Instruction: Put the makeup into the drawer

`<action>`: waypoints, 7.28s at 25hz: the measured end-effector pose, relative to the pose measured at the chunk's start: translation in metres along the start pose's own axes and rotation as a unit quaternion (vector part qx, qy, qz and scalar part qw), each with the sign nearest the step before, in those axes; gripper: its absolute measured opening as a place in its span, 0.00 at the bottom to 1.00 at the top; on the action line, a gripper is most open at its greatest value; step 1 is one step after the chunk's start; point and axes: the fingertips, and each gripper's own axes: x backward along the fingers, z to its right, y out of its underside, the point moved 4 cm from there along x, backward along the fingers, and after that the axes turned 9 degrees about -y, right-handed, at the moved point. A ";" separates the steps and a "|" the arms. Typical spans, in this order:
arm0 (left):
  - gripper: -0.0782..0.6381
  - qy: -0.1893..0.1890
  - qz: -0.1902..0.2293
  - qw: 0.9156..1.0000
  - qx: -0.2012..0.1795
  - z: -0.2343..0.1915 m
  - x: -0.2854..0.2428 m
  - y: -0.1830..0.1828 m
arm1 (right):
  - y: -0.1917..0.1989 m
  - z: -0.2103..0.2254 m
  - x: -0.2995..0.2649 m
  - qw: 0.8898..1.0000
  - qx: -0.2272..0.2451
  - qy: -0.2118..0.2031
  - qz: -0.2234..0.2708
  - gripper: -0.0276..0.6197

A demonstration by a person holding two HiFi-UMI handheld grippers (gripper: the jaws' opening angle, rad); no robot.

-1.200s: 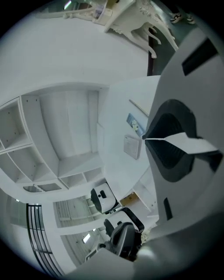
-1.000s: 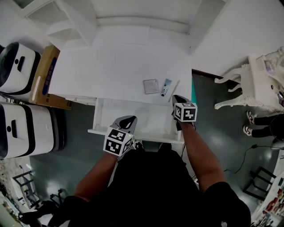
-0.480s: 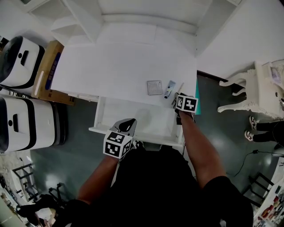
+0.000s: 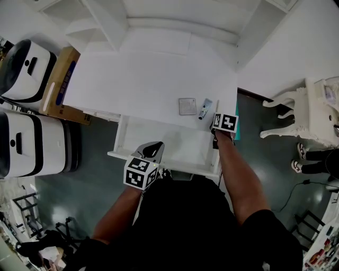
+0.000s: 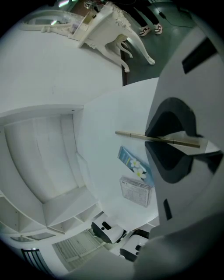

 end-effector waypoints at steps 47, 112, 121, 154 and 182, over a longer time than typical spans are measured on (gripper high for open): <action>0.12 0.019 -0.026 0.999 -0.020 0.003 0.000 0.016 | 0.168 -0.092 -0.009 0.860 0.454 -0.140 -0.187 0.11; 0.12 0.066 0.048 0.995 -0.055 0.037 0.018 -0.037 | 0.058 -0.139 0.201 0.946 0.183 -0.219 0.152 0.08; 0.12 0.073 0.053 0.994 -0.061 0.043 0.021 -0.039 | 0.058 -0.139 0.204 0.946 0.183 -0.221 0.154 0.09; 0.12 0.016 0.031 0.996 -0.079 0.023 0.019 -0.016 | 0.030 -0.104 0.109 0.966 0.194 -0.138 0.100 0.09; 0.12 -0.031 0.030 0.999 -0.008 -0.014 0.044 0.001 | -0.009 -0.054 -0.020 0.999 0.014 -0.029 0.014 0.28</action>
